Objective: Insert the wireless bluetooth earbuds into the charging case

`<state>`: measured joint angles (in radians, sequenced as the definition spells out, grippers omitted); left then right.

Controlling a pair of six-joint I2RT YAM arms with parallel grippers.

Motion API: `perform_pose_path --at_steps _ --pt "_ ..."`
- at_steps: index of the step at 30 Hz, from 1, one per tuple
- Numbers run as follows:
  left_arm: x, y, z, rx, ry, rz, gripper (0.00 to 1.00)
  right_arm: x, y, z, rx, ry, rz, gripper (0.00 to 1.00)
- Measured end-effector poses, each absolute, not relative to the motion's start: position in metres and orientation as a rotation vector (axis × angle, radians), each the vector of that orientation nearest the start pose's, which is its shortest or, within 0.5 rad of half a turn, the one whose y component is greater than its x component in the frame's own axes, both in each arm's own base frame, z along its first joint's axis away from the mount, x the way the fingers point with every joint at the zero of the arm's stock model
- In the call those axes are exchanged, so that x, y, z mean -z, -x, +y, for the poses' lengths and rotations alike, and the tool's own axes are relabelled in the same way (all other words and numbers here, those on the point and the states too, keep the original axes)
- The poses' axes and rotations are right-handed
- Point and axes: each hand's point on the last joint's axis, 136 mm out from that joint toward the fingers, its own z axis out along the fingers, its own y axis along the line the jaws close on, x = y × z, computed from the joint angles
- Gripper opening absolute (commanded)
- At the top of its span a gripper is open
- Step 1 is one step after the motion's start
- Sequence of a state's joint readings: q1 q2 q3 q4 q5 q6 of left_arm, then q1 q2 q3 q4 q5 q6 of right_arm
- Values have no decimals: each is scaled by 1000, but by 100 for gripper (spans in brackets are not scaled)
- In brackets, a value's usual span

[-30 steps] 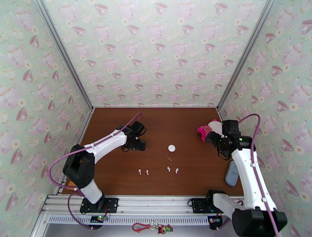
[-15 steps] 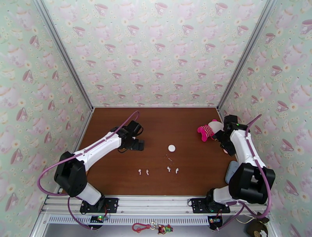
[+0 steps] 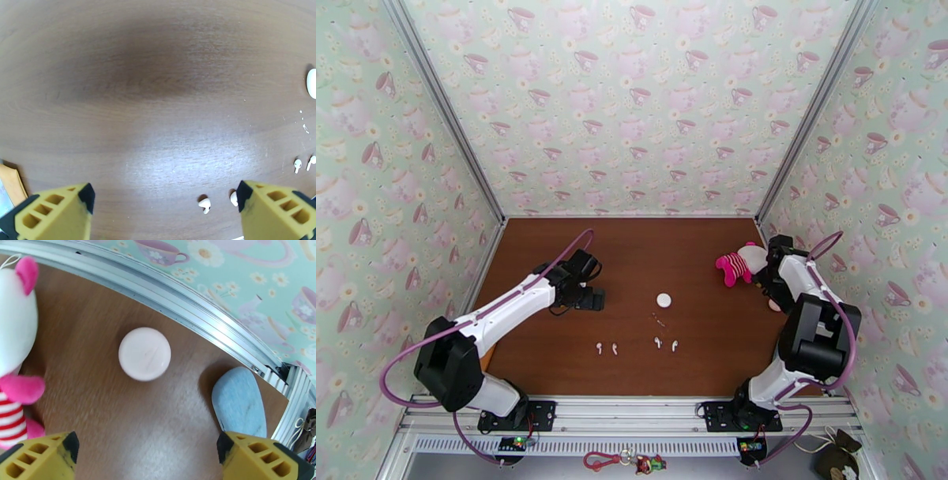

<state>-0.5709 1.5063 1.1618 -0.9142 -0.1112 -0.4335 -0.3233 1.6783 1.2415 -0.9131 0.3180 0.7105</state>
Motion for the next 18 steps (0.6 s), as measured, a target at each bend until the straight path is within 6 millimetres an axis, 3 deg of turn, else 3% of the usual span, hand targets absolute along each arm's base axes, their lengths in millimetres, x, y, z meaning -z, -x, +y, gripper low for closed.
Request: perform_pose_path --at_steps 9,18 --pt "-117 -287 -168 89 -184 2796 100 -92 -326 -174 351 -1445 2354 99" --pt "-116 -287 -173 97 -201 2786 100 -90 -327 -184 375 -1485 2295 93"
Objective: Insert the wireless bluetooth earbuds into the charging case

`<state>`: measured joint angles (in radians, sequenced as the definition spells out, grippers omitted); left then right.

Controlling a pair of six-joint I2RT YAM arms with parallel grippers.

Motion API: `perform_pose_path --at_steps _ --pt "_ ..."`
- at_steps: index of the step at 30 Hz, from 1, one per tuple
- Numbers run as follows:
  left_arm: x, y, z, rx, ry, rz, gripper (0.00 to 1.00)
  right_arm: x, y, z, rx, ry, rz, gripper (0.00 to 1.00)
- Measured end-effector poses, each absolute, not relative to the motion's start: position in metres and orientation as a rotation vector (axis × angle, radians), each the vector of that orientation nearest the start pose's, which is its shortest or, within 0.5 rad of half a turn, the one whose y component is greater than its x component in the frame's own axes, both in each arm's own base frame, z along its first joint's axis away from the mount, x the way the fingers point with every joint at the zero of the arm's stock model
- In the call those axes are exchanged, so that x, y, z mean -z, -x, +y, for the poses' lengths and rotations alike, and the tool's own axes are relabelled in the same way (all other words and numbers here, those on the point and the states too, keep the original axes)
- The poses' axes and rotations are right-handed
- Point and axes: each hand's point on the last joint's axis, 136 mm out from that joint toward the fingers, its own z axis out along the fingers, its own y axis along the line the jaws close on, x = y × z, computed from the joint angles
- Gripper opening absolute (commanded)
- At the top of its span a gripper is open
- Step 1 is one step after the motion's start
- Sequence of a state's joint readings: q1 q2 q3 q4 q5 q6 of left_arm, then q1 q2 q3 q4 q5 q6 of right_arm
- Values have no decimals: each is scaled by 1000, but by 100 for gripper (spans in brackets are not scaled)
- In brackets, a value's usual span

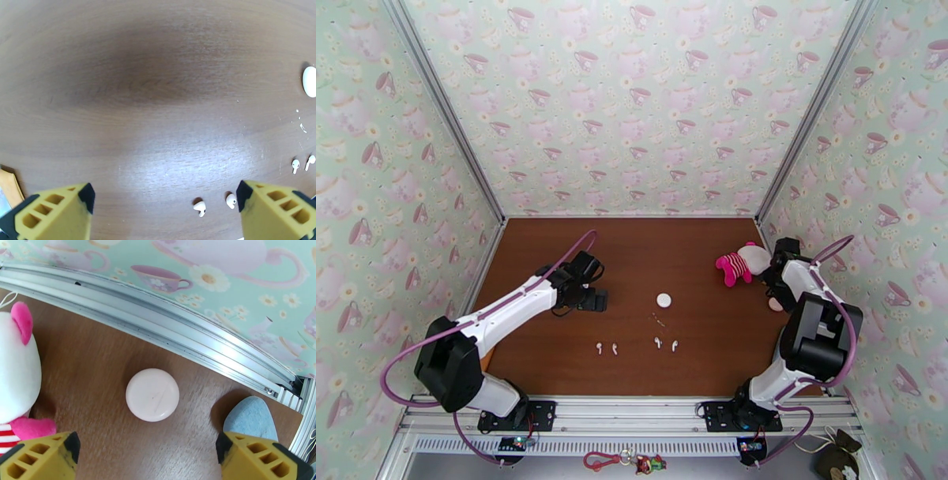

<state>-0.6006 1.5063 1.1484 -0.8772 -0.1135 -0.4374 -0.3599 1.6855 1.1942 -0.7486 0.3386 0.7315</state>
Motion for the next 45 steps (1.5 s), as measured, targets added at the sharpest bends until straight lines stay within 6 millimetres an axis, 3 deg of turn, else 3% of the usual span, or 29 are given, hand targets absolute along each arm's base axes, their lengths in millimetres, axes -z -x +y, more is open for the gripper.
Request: perform_pose_path --at_steps 13,22,34,40,45 --pt "-115 -283 -177 81 -225 2779 100 -57 -318 -188 377 -1597 2266 81" --pt "-114 -284 -179 65 -233 2773 100 -41 -308 -201 382 -1673 2250 83" --pt "-108 -284 -179 25 -249 2777 100 -36 -330 -196 229 -1649 2230 85" --pt "-107 -283 -180 20 -254 2777 100 -20 -328 -195 222 -1669 2266 85" --pt "-105 -283 -181 14 -258 2784 100 -21 -328 -195 211 -1676 2268 81"
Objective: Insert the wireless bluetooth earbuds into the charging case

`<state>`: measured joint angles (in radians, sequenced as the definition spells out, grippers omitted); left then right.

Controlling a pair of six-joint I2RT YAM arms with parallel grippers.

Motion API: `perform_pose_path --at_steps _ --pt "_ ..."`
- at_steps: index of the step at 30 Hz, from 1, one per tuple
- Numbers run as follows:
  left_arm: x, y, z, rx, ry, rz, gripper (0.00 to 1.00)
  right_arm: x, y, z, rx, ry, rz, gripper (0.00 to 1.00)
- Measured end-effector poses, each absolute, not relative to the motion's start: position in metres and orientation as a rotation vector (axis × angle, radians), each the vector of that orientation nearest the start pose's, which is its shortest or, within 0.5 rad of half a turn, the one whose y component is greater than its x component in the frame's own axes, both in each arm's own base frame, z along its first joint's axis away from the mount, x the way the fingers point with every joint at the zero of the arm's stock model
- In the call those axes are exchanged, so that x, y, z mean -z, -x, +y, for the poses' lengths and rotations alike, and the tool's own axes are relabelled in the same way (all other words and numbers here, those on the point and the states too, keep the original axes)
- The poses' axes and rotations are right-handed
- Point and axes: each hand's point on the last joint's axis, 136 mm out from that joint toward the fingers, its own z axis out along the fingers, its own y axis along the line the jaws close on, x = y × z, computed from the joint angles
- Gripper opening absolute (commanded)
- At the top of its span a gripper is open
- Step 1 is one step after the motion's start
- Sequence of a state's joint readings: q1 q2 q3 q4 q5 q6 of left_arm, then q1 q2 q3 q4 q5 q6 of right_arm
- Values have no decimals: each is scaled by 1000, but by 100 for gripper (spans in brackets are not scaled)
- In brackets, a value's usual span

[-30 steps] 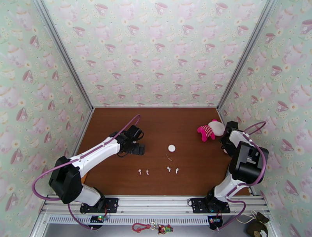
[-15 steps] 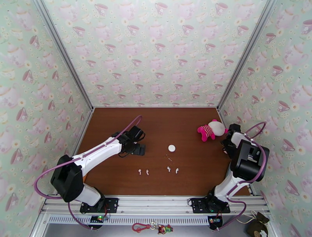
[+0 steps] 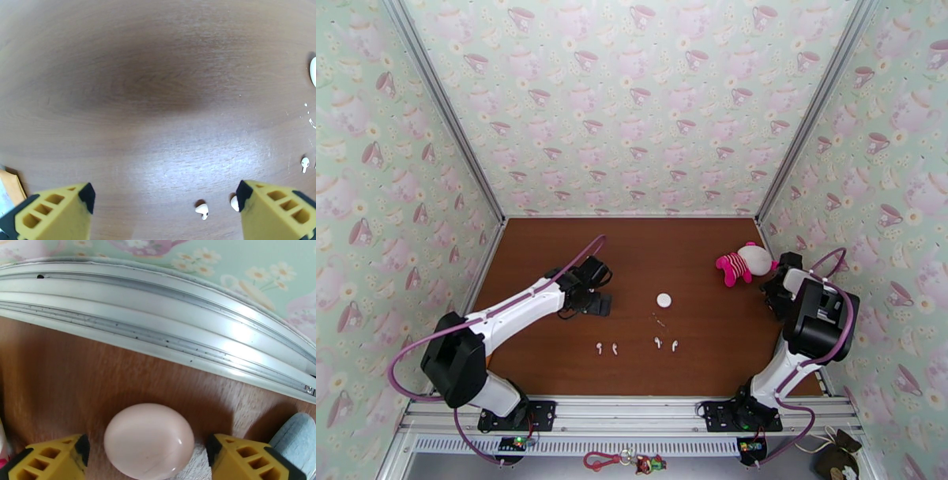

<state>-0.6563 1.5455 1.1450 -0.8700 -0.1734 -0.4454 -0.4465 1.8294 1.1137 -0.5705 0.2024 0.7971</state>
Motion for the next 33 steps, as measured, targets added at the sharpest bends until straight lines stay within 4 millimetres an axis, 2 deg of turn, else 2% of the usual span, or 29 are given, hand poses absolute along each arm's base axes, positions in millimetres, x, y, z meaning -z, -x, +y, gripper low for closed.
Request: perform_pose_path --at_steps 17,22,25,28,33 --pt "-100 -280 -184 -3 -261 2792 100 -20 -325 -194 197 -1671 2292 66" --pt "-101 -281 -182 -17 -257 2786 100 -24 -332 -179 129 -1642 2316 66" --pt "-101 -281 -181 -24 -256 2788 100 -31 -336 -169 98 -1611 2330 67" --pt "-101 -281 -181 -26 -251 2788 100 -40 -340 -163 77 -1577 2324 72" --pt "-102 -281 -181 -26 -246 2784 100 -54 -339 -164 68 -1562 2291 82"
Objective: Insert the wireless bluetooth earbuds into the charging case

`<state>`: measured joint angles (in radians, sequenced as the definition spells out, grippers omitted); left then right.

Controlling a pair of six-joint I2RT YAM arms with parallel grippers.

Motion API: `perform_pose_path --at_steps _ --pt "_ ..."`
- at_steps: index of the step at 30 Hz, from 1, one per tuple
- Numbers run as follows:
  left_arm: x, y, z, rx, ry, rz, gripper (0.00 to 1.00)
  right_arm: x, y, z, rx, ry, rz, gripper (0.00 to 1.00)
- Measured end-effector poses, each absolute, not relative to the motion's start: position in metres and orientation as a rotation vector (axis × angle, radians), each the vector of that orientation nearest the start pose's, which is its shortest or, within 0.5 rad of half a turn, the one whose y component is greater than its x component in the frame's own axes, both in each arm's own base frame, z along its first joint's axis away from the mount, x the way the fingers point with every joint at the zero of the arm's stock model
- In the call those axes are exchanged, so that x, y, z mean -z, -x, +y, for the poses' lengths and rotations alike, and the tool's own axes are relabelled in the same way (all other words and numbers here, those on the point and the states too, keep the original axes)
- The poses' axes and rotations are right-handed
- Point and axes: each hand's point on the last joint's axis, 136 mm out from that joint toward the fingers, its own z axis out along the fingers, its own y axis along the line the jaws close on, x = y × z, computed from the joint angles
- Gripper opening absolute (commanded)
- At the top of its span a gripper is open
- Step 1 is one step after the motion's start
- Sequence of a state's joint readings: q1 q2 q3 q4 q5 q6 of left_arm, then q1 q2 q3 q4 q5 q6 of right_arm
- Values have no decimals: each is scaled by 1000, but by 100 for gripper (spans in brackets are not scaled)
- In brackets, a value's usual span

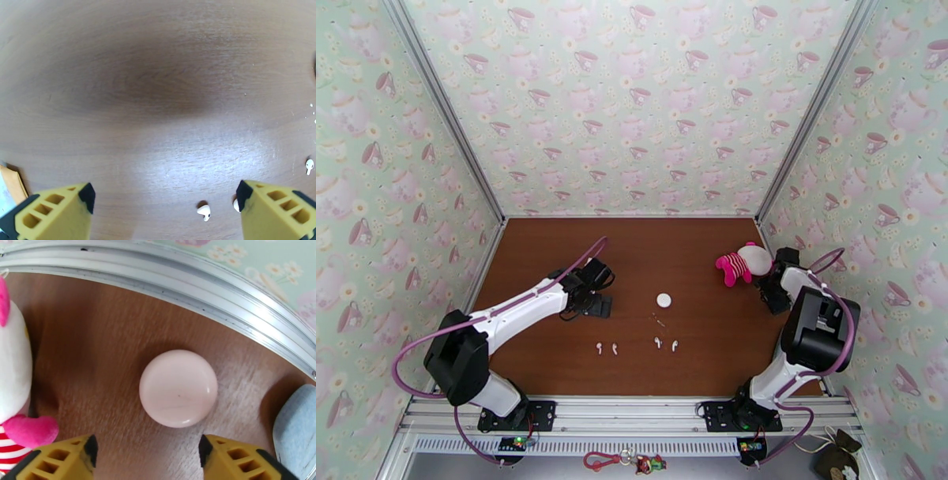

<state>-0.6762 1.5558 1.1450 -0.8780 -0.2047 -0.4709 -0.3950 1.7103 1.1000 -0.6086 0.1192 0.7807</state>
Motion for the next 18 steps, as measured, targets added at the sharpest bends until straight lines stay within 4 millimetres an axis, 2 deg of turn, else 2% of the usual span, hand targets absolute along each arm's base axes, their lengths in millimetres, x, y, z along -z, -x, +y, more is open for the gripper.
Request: perform_pose_path --at_steps 4,8,18 --pt "-104 -281 -181 -21 -245 2780 100 -56 -337 -169 71 -1581 2280 90" --pt "-107 -281 -181 -13 -242 2772 100 -52 -330 -177 82 -1623 2273 92" --pt "-107 -281 -181 -11 -244 2770 100 -39 -331 -183 96 -1664 2303 85"
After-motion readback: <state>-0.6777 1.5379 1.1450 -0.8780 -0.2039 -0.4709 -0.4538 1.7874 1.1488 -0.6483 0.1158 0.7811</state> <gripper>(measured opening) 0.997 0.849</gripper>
